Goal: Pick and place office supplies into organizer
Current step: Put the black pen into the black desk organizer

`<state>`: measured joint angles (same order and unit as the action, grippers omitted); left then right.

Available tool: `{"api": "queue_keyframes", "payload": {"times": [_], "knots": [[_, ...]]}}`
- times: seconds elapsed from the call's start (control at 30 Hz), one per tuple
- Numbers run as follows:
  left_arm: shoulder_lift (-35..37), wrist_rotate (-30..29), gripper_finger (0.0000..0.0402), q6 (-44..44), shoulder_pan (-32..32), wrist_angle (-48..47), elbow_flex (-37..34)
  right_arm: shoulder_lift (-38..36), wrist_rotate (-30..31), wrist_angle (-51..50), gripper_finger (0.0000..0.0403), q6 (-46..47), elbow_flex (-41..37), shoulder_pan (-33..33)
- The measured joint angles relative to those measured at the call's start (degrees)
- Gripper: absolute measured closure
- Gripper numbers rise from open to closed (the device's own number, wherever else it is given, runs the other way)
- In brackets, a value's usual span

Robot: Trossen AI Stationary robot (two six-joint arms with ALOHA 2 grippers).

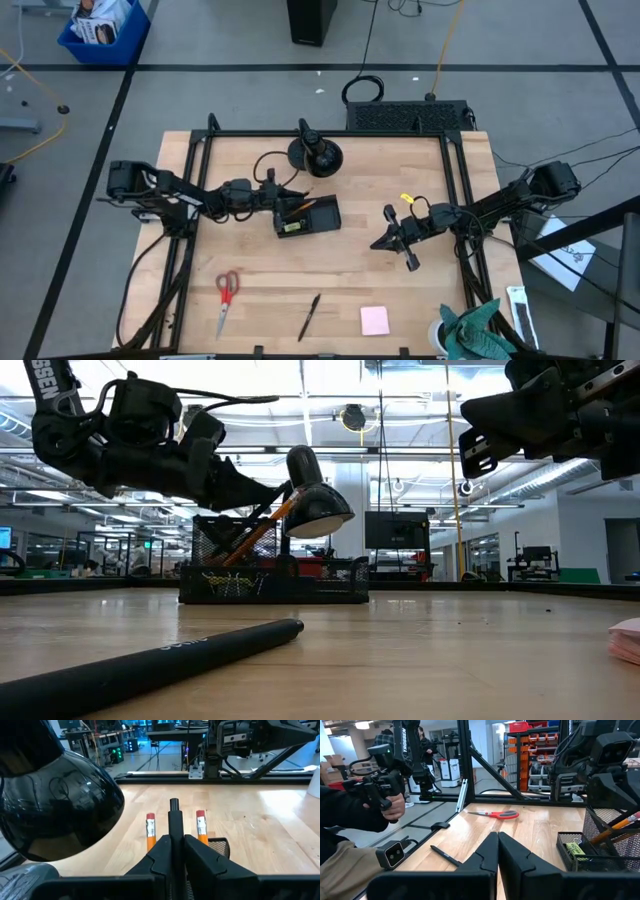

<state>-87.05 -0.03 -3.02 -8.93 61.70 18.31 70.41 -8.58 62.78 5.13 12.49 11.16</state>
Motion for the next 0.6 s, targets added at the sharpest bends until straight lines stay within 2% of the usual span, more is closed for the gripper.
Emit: {"api": "queue_keyframes", "payload": {"times": [0.6], "knots": [[0.0, 0.0, 0.0339, 1.3, 0.0, -0.2, 0.0, 0.0, -0.2, 0.0, 0.0399, 0.0, 0.0, 0.0]]}}
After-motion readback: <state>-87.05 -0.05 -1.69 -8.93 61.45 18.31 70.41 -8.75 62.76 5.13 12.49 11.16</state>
